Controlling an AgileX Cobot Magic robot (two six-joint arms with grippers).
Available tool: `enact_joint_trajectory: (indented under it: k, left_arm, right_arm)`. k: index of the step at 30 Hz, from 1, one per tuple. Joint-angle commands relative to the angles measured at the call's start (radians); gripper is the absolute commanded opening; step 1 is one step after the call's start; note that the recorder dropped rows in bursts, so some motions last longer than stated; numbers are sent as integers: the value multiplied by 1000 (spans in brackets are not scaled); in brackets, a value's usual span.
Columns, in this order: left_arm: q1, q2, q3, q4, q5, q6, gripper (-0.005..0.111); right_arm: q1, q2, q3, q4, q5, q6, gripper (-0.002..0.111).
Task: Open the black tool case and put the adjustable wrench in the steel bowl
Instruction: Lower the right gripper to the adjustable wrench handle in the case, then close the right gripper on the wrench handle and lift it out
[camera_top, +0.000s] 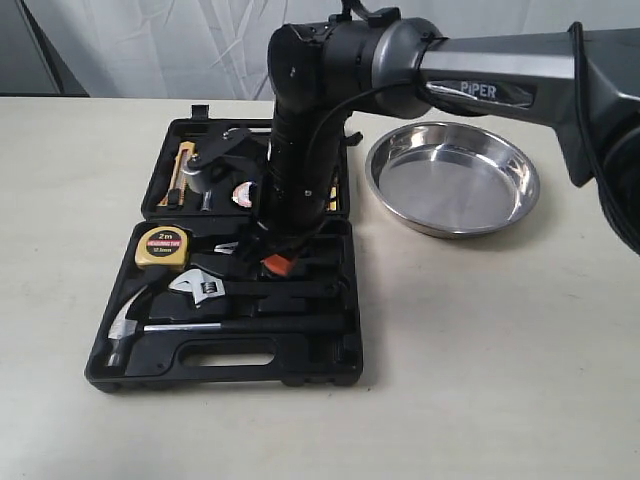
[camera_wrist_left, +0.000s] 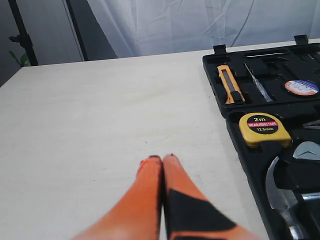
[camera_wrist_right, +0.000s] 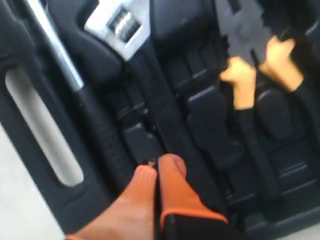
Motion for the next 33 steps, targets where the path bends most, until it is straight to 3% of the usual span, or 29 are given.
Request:
enact_joint_trajectory:
  k: [1, 7, 10, 27, 33]
  left_arm:
    - [4, -3, -3, 2, -10, -2, 0]
    - [4, -3, -3, 2, -10, -2, 0]
    - [4, -3, -3, 2, -10, -2, 0]
    - [4, -3, -3, 2, -10, -2, 0]
    - [4, -3, -3, 2, -10, -2, 0]
  right_arm:
    - [39, 4, 3, 34, -115, -145, 3]
    - [98, 43, 3, 2, -140, -308, 36]
    - [105, 69, 3, -68, -140, -309, 46]
    - [103, 125, -1, -191, -221, -240, 46]
    - [103, 112, -32, -189, -211, -233, 33]
